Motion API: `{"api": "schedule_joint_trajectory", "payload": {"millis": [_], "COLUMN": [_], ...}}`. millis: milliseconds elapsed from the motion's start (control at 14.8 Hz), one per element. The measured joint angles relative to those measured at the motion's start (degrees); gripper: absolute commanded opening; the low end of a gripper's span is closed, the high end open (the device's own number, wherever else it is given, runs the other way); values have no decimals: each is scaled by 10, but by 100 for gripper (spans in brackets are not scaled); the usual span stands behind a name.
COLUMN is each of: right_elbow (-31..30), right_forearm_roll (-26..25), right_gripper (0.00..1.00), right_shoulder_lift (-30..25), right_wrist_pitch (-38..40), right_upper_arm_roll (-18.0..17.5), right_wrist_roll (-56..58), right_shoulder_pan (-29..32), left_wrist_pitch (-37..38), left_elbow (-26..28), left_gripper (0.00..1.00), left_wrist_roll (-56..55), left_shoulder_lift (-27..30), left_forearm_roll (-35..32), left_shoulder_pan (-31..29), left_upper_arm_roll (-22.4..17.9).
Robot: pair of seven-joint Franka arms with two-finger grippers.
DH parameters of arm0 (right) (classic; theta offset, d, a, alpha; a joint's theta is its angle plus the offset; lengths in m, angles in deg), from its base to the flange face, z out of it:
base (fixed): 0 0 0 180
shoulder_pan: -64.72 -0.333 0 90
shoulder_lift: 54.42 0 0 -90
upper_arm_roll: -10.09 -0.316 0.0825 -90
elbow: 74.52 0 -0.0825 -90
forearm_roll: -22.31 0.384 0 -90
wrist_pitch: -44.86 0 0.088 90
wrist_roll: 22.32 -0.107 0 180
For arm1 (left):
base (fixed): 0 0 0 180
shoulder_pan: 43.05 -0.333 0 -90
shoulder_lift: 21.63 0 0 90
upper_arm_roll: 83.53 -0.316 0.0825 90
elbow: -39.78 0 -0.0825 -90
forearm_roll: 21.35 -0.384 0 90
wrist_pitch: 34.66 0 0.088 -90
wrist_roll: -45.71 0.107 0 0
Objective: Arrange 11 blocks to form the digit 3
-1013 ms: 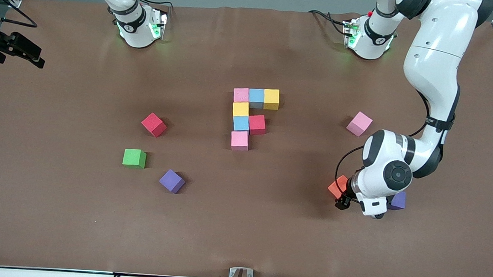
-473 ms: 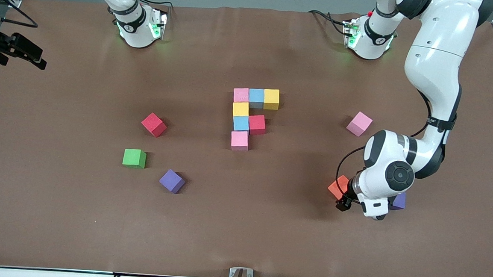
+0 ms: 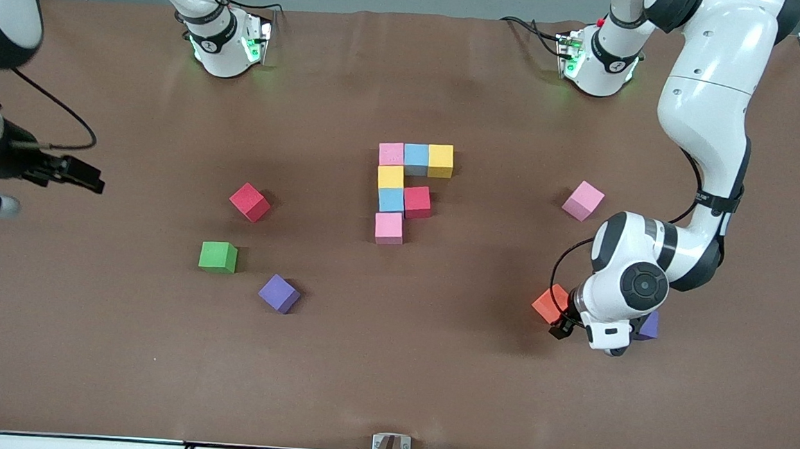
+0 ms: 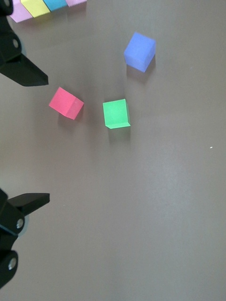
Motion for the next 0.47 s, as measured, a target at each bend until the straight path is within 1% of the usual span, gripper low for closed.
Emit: {"api": "schedule_joint_trajectory", "payload": {"millis": [203,270,338,405,473], "right_elbow": [-2,-5,-7,-9,-13], "right_forearm_roll": [0,0,0,0,0], "right_gripper": [100,100,100,100,100], "right_shoulder_lift": [21,23,22,22,22], "right_wrist_pitch": [-6,-7,-7,-6,-6], "right_upper_arm_roll": [0,0,0,0,0], "right_wrist_roll": [0,0,-3,-12,-33], "right_shoulder_pan": [0,0,0,0,0], "left_wrist_pitch": [0,-1,-2,-3,-3], "left_elbow": [4,8,14,19,22], "left_gripper": [94,90,80,67,58], "left_wrist_roll": [1,1,0,0,0], "left_shoulder_lift": [-5,-7,-7,-8,-8], "left_forearm_roll": [0,0,0,0,0], "left_shoulder_pan": [1,1,2,3,4], "left_upper_arm_roll": [3,5,6,7,8]}}
